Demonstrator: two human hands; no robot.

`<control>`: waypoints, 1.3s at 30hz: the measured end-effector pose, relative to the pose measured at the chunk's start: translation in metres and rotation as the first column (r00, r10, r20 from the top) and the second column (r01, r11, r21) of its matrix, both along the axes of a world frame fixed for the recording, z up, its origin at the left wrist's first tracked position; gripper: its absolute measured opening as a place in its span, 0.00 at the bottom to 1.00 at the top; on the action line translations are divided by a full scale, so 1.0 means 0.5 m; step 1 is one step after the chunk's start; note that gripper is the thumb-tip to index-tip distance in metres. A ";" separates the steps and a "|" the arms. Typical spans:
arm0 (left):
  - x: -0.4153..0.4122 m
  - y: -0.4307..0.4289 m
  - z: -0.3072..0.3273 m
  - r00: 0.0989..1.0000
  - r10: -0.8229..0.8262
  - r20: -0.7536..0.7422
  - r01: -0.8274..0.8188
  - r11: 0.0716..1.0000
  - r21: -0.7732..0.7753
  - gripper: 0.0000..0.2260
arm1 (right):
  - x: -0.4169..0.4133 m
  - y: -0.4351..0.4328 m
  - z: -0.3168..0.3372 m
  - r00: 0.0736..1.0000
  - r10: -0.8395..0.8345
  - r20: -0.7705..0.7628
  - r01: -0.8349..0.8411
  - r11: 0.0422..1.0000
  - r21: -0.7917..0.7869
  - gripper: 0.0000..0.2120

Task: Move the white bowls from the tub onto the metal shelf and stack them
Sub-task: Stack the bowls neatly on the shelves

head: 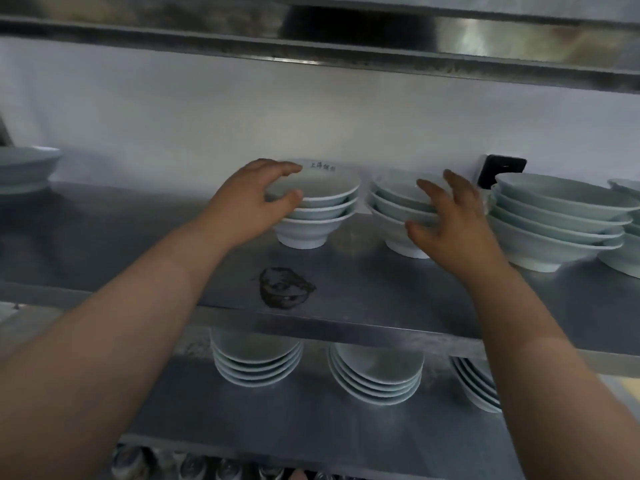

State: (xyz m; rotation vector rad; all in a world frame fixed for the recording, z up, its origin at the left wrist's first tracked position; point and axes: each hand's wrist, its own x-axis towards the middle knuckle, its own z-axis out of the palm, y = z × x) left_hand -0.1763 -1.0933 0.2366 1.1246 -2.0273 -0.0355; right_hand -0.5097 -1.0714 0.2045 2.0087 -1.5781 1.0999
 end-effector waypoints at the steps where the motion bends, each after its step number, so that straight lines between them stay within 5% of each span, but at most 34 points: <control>1: 0.018 0.020 -0.009 0.994 -0.007 -0.106 0.011 0.999 0.036 0.22 | 0.031 0.010 -0.005 0.997 0.052 0.052 -0.051 0.998 -0.027 0.29; 4: 0.078 0.071 -0.049 0.901 -0.028 -0.432 0.109 0.981 0.163 0.15 | 0.147 0.037 -0.016 0.974 0.175 0.143 -0.168 0.984 -0.058 0.29; 8: 0.191 0.094 -0.090 0.826 0.036 -0.562 0.082 0.979 0.184 0.14 | 0.334 0.044 -0.022 0.865 0.384 0.323 -0.412 0.911 0.020 0.25; 17: 0.604 0.084 -0.086 0.822 0.318 -0.472 -0.186 0.934 0.306 0.16 | 0.791 -0.052 0.013 0.728 0.507 0.461 -0.658 0.705 0.264 0.21; 23: 0.877 0.078 -0.057 0.823 0.417 -0.386 -0.337 0.905 0.258 0.13 | 1.088 -0.132 0.051 0.732 0.524 0.435 -0.677 0.629 0.382 0.21; 26: 0.970 0.076 -0.035 0.846 0.466 -0.257 -0.426 0.883 0.198 0.14 | 1.205 -0.182 0.058 0.744 0.537 0.396 -0.667 0.619 0.414 0.22; 30: 1.052 0.058 -0.009 0.777 0.593 0.210 -0.628 0.748 0.215 0.22 | 1.318 -0.257 0.065 0.796 0.539 0.275 -0.600 0.643 0.476 0.24; 34: 1.108 0.032 -0.011 0.685 0.483 0.545 -0.673 0.707 0.219 0.22 | 1.401 -0.336 0.075 0.841 0.540 0.004 -0.479 0.743 0.468 0.28; 39: 1.146 0.011 -0.015 0.619 0.451 0.644 -0.671 0.729 0.134 0.13 | 1.482 -0.433 0.061 0.841 0.510 -0.184 -0.337 0.758 0.559 0.29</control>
